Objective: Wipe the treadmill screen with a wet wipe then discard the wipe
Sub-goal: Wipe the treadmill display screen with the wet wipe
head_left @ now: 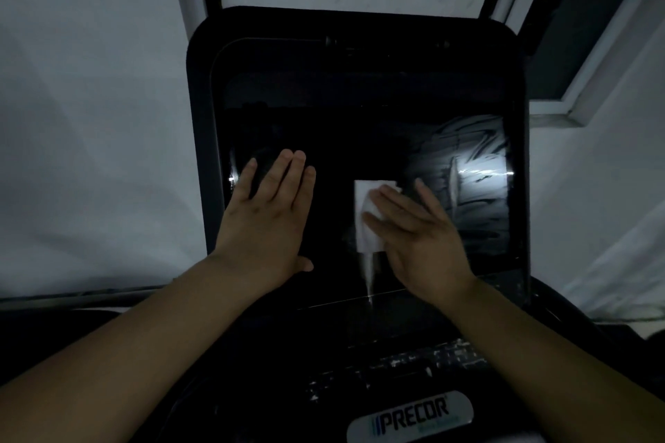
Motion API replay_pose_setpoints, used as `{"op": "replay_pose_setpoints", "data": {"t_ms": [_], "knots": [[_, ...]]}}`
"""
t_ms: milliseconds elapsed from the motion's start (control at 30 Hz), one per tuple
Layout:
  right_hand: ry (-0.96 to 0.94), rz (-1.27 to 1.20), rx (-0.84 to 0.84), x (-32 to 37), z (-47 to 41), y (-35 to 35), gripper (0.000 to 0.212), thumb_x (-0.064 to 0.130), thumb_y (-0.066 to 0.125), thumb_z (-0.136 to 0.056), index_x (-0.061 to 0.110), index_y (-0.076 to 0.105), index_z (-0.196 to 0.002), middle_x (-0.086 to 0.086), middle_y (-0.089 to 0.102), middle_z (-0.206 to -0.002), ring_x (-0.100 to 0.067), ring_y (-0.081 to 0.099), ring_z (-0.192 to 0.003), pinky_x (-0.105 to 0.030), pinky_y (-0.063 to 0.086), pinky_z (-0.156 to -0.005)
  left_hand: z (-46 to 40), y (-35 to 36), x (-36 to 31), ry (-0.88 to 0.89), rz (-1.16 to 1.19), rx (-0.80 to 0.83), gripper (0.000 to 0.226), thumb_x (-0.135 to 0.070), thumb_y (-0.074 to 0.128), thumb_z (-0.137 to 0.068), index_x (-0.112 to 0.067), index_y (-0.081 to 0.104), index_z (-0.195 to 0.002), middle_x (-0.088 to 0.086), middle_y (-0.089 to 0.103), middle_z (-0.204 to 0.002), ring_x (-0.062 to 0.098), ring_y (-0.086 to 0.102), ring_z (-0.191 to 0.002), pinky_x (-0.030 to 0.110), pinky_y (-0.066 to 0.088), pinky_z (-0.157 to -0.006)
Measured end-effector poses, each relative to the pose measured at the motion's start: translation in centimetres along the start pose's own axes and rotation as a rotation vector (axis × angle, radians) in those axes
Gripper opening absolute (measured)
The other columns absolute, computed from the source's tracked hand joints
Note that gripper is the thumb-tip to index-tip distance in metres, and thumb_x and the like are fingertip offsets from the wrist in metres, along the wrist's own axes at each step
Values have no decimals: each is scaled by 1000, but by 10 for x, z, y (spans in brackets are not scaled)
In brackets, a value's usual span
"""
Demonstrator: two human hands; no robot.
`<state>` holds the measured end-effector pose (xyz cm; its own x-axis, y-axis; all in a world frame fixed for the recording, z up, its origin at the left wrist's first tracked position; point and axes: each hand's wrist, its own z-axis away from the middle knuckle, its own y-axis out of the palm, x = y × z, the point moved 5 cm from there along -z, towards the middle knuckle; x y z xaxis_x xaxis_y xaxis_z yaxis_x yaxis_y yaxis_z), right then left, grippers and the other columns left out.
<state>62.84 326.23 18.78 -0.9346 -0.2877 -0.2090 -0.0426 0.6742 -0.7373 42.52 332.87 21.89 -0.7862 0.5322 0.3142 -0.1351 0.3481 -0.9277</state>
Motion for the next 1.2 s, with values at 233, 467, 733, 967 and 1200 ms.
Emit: {"op": "replay_pose_setpoints", "data": {"t_ms": [233, 467, 733, 967, 1200], "knots": [[85, 26, -10, -13, 4, -8, 40, 15, 50, -89, 7, 74, -120, -16, 63, -141, -33, 56, -135, -57, 26, -123, -2, 1, -1, -9, -7, 14, 135, -80, 58, -79, -7, -27, -154, 18, -33, -163, 30, -31, -150, 58, -7, -123], [-20, -68, -41, 36, -9, 9, 45, 16, 35, -103, 10, 76, -118, -11, 64, -141, -27, 54, -138, -60, 32, -119, -2, 3, -1, -5, -19, 23, 135, -81, 55, -78, -7, -29, -154, 17, -33, -163, 30, -31, -151, 58, -8, -123], [59, 36, -55, 1, 12, -8, 37, 12, 53, -86, 5, 76, -115, -16, 66, -136, -33, 59, -132, -61, 31, -119, -2, 2, -2, -13, -22, 27, 135, -80, 57, -79, -6, -29, -153, 18, -33, -162, 31, -32, -150, 58, -7, -123], [-10, -79, -40, 44, -1, 8, 43, 14, 37, -99, 9, 77, -115, -12, 64, -140, -28, 55, -138, -60, 31, -119, -2, 1, -1, -13, -11, 33, 134, -79, 57, -79, -7, -28, -154, 16, -34, -163, 30, -31, -151, 58, -8, -122], [128, 67, -10, -30, 35, -11, 41, 15, 47, -91, 8, 74, -122, -14, 62, -142, -30, 56, -136, -62, 28, -120, -3, 1, -2, -12, -15, 41, 135, -78, 58, -80, -6, -29, -153, 18, -35, -162, 31, -33, -150, 59, -7, -122]]}}
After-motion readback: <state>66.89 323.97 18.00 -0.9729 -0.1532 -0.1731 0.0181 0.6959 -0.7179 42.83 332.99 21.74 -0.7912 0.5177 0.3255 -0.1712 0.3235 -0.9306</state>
